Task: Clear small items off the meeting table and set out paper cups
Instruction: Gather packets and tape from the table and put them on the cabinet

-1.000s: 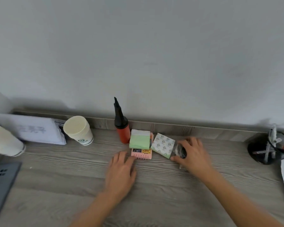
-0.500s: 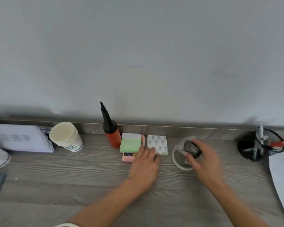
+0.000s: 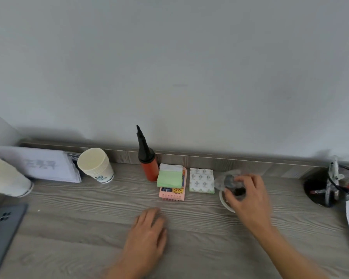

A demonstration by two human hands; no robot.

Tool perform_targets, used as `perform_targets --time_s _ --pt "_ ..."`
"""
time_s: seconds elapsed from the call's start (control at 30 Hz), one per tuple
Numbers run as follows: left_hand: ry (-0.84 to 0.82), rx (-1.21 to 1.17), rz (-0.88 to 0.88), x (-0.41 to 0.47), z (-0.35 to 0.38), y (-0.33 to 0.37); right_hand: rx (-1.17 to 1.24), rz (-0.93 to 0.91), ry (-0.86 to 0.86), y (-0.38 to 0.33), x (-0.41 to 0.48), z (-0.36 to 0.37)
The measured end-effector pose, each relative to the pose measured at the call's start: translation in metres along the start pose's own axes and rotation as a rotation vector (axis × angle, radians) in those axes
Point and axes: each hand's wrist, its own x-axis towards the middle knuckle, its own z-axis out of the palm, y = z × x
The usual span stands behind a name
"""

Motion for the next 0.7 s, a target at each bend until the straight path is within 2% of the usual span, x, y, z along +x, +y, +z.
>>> perform_targets --time_s 0.17,0.37,0.53,0.63,0.7 --pt "0.083 0.014 -0.15 -0.042 0.015 -0.01 -0.075 -0.043 -0.101 0.015 -0.029 0.012" --pt "0.038 -0.006 -0.222 -0.051 0.025 -0.004 -0.136 -0.03 -0.152 -0.001 -0.008 0.02" --pt "0.014 -0.018 -0.21 -0.052 0.022 -0.002 -0.252 -0.035 -0.217 -0.006 -0.007 0.016" --pt "0.106 -0.171 -0.232 -0.051 0.021 -0.011 -0.213 -0.048 -0.185 -0.016 -0.011 0.01" --pt "0.194 -0.341 -0.358 -0.049 0.014 -0.029 -0.157 -0.082 -0.134 -0.031 -0.018 0.004"
